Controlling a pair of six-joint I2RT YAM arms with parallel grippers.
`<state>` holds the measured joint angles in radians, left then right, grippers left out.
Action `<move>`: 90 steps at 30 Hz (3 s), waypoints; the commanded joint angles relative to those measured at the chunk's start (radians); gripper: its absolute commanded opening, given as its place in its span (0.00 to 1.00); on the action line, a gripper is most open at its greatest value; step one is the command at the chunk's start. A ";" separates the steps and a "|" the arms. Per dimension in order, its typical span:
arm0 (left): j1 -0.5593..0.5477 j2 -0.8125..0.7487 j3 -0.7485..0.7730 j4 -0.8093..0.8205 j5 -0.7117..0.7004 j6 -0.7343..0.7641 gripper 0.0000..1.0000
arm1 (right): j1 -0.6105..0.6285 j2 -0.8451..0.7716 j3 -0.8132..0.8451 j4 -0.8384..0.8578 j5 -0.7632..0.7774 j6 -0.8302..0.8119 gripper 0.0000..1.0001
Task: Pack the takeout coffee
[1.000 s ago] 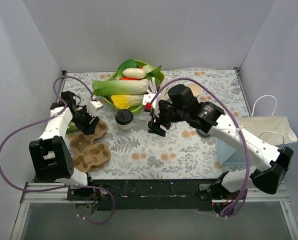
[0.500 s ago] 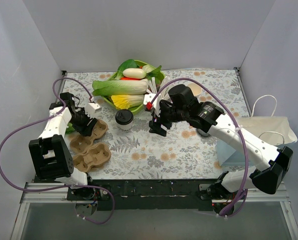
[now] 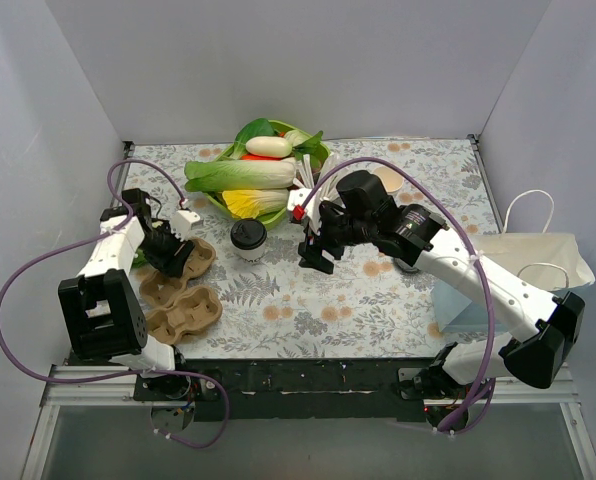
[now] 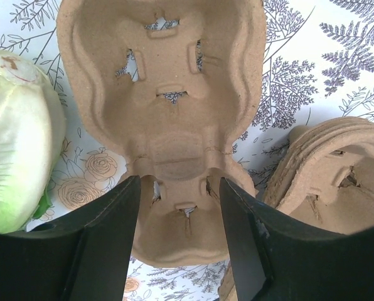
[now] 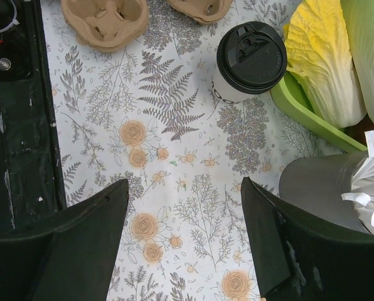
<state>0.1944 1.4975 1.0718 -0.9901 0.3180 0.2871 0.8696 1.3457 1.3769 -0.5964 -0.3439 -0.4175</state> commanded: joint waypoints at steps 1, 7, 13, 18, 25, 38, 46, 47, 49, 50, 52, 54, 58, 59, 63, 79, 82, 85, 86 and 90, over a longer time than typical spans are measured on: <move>-0.004 -0.016 -0.021 0.030 -0.010 -0.019 0.52 | -0.004 -0.013 -0.004 0.038 -0.021 0.014 0.79; -0.006 0.006 -0.023 0.030 -0.005 -0.022 0.48 | -0.004 -0.005 -0.001 0.037 -0.021 0.014 0.79; -0.006 0.010 -0.030 0.030 0.003 -0.028 0.47 | -0.006 -0.002 -0.007 0.040 -0.020 0.011 0.79; -0.006 0.017 -0.039 0.030 0.004 -0.031 0.46 | -0.006 0.001 -0.007 0.041 -0.020 0.006 0.79; -0.007 0.030 -0.052 0.044 -0.003 -0.043 0.43 | -0.007 0.003 -0.009 0.044 -0.020 0.005 0.79; -0.010 0.000 -0.072 0.100 0.004 -0.089 0.46 | -0.009 0.003 -0.009 0.035 -0.018 0.002 0.79; -0.013 -0.010 -0.093 0.126 -0.008 -0.109 0.42 | -0.009 0.007 -0.009 0.032 -0.020 0.000 0.79; -0.015 -0.010 -0.095 0.125 -0.005 -0.111 0.40 | -0.009 0.009 -0.009 0.032 -0.020 -0.001 0.80; -0.015 -0.013 -0.099 0.123 -0.003 -0.112 0.37 | -0.011 0.007 -0.009 0.029 -0.017 -0.004 0.79; -0.013 -0.016 -0.099 0.122 -0.003 -0.111 0.36 | -0.009 0.007 -0.007 0.026 -0.011 -0.006 0.80; -0.015 -0.019 -0.099 0.114 -0.013 -0.105 0.31 | -0.009 0.003 0.002 0.014 -0.006 -0.006 0.79; -0.015 -0.025 -0.098 0.107 -0.022 -0.101 0.27 | -0.015 -0.002 0.043 -0.002 0.022 -0.012 0.79; -0.015 -0.052 -0.085 0.074 -0.039 -0.111 0.19 | -0.101 -0.011 0.178 -0.097 0.077 -0.020 0.79; -0.013 -0.069 -0.081 0.070 -0.040 -0.120 0.18 | -0.121 -0.011 0.204 -0.150 0.095 -0.023 0.79; -0.009 -0.105 -0.050 0.054 -0.030 -0.181 0.11 | -0.257 -0.049 0.295 -0.232 0.141 -0.004 0.78; -0.007 -0.203 -0.012 0.087 -0.115 -0.408 0.00 | -0.552 -0.293 0.288 -0.714 0.450 -0.060 0.67; -0.007 -0.204 0.002 0.079 -0.123 -0.431 0.00 | -0.555 -0.339 0.206 -0.714 0.546 -0.073 0.68; -0.006 -0.203 0.005 0.074 -0.125 -0.436 0.00 | -0.563 -0.396 0.143 -0.715 0.597 -0.093 0.69; -0.006 -0.201 0.004 0.077 -0.123 -0.436 0.00 | -0.563 -0.410 0.128 -0.715 0.597 -0.093 0.68; -0.006 -0.195 -0.007 0.088 -0.109 -0.437 0.00 | -0.569 -0.468 -0.002 -0.715 0.566 -0.092 0.65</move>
<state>0.1864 1.3312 1.0409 -0.9123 0.2035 -0.1329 0.3099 0.9154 1.4555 -1.3087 0.2031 -0.4995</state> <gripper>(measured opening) 0.376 0.670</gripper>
